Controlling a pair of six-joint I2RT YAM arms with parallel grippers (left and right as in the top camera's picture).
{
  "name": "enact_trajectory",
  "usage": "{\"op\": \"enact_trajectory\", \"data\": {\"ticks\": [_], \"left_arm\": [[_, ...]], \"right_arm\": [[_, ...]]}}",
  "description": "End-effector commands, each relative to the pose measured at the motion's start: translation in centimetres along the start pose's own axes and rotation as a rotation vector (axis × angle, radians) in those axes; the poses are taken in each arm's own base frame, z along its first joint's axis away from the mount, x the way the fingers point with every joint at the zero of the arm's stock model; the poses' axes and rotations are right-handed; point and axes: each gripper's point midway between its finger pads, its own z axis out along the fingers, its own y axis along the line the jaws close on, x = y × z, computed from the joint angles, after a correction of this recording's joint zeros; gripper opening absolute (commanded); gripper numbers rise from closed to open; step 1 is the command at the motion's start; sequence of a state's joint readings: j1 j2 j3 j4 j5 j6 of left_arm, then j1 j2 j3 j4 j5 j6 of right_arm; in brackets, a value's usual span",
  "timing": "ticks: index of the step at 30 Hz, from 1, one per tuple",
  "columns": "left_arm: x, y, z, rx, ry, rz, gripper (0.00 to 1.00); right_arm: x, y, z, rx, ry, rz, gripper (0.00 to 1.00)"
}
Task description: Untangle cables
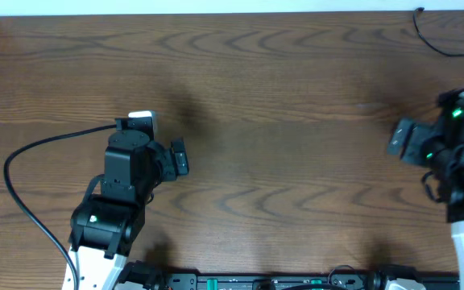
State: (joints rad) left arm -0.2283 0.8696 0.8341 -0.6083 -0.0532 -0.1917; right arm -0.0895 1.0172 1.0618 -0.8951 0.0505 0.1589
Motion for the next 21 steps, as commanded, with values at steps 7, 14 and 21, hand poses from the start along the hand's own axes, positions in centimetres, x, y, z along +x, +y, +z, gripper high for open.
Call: {"op": "enact_trajectory", "data": {"ticks": [7, 14, 21], "left_arm": [[0.1, -0.1, -2.9, -0.035, -0.122, 0.069, 0.96], [2.1, 0.2, -3.7, -0.024, -0.148, 0.081, 0.96], [3.9, 0.6, -2.8, -0.029, -0.122, 0.064, 0.96]], "right_arm": [[2.9, 2.0, 0.2, 0.068, -0.084, -0.024, 0.99], [3.0, 4.3, -0.9, 0.085, -0.160, -0.049, 0.99], [3.1, 6.9, -0.7, -0.028, -0.146, -0.173, 0.99]]}}
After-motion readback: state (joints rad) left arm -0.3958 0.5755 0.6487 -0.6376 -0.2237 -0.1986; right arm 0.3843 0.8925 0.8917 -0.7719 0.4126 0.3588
